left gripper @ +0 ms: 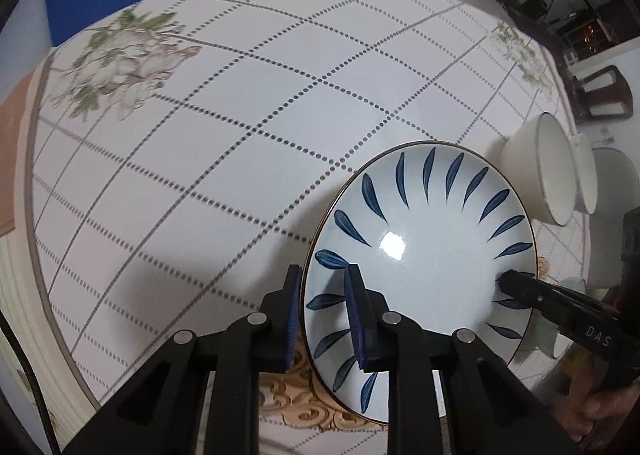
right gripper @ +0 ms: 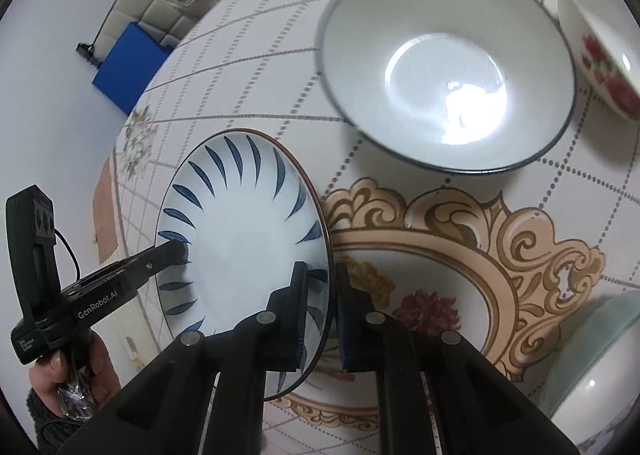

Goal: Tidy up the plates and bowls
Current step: 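Carry the blue-striped plate with both tools and lower it onto the pink-flower plate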

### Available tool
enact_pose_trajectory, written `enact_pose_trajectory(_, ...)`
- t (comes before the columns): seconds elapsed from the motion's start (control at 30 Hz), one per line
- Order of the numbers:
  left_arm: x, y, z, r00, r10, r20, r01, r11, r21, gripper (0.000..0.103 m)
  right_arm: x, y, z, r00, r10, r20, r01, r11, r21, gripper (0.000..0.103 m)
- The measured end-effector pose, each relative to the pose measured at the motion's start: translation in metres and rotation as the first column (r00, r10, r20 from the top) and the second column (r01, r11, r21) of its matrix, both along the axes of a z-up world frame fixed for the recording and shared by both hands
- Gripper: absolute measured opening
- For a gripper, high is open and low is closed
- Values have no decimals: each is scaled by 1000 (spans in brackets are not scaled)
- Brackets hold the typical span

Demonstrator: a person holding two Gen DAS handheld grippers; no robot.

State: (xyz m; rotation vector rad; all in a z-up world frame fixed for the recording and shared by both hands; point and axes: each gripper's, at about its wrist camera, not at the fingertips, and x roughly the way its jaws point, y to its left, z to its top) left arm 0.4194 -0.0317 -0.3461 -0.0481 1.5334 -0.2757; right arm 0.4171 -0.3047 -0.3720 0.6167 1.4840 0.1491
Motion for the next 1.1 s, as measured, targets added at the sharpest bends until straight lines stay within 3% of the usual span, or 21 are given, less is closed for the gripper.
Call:
enact_pose_trajectory(0.27,-49,61,61,996,45,78,-41,998,-44,18,-34,26,52,996,43,79,-43,999,3,14)
enact_pose_trajectory(0.5,-93,99,81,991,77,112,-74,997,-29,18,-86,76,87,989,80,124,-83,996,20,14)
enact_pose_trajectory(0.73,-153,150,65,987,146,70,-147,989,6,19,-137,142,80,984,146,105,-151,988,42,14)
enact_pose_trajectory(0.9,-192,180,30,981,195,-6,-195,981,20,18,-166,181,54,978,203,55,-206,978,44,13)
enact_pose_trajectory(1.1,-213,194,1,972,228,-49,-226,973,48,18,-187,209,24,966,259,10,-259,966,25,13)
